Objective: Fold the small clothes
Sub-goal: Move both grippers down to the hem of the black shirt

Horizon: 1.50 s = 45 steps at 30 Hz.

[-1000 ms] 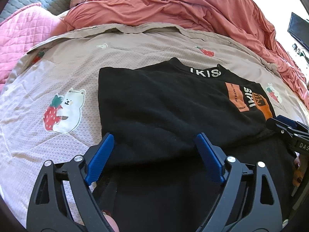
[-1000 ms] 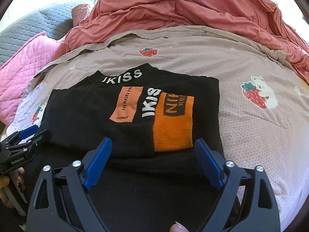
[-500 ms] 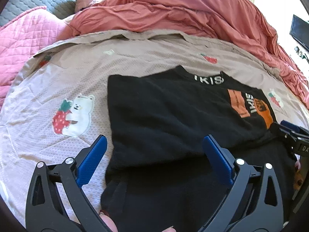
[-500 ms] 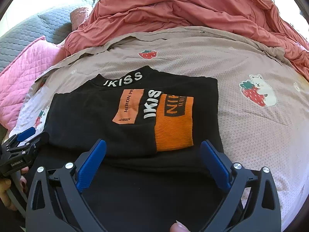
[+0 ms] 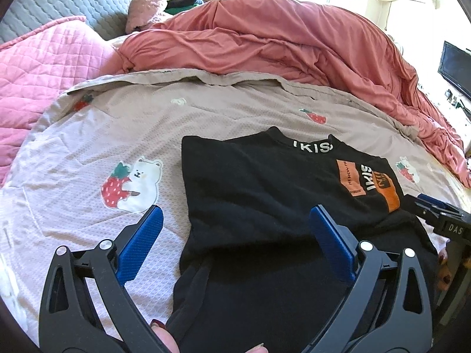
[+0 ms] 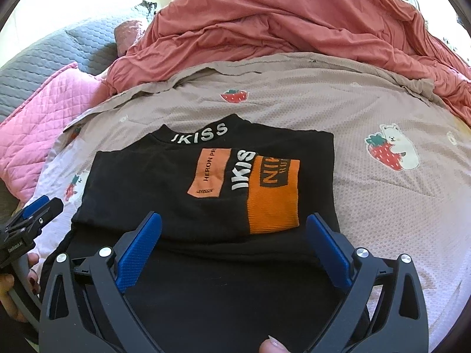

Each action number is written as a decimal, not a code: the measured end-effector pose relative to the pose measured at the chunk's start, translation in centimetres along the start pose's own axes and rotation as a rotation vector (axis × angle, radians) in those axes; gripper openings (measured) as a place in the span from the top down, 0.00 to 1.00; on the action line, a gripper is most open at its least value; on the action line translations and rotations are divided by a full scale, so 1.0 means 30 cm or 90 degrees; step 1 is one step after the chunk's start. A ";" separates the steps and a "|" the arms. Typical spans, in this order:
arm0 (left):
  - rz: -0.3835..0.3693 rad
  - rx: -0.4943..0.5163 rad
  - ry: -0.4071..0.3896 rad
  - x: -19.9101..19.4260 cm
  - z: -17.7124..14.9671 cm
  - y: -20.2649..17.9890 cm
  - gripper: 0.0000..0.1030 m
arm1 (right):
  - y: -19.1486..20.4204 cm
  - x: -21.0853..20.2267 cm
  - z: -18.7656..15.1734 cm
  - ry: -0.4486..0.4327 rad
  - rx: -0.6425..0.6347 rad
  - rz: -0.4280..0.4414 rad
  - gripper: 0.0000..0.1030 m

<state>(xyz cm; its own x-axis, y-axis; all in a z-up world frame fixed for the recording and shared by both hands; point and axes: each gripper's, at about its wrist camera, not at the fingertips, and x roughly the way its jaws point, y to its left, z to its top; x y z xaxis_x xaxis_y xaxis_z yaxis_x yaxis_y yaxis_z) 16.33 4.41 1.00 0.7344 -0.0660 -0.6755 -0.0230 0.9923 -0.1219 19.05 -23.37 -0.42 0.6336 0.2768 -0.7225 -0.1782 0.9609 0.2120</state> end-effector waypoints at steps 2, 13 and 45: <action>0.004 0.000 -0.002 -0.009 -0.005 0.006 0.09 | -0.001 -0.010 0.000 -0.002 0.002 0.001 0.05; 0.008 -0.045 0.001 -0.045 -0.052 0.086 0.09 | -0.015 -0.075 -0.010 -0.017 0.003 0.001 0.05; 0.029 -0.079 0.100 -0.211 -0.238 0.178 0.09 | -0.080 -0.229 -0.222 0.042 -0.034 -0.011 0.05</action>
<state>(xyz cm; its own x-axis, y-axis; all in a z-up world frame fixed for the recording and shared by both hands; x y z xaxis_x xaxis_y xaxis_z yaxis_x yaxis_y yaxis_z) 6.72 9.38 -0.57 0.6157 -0.0464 -0.7866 -0.1446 0.9747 -0.1707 10.12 -27.55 -0.36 0.5857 0.2581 -0.7683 -0.2085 0.9640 0.1649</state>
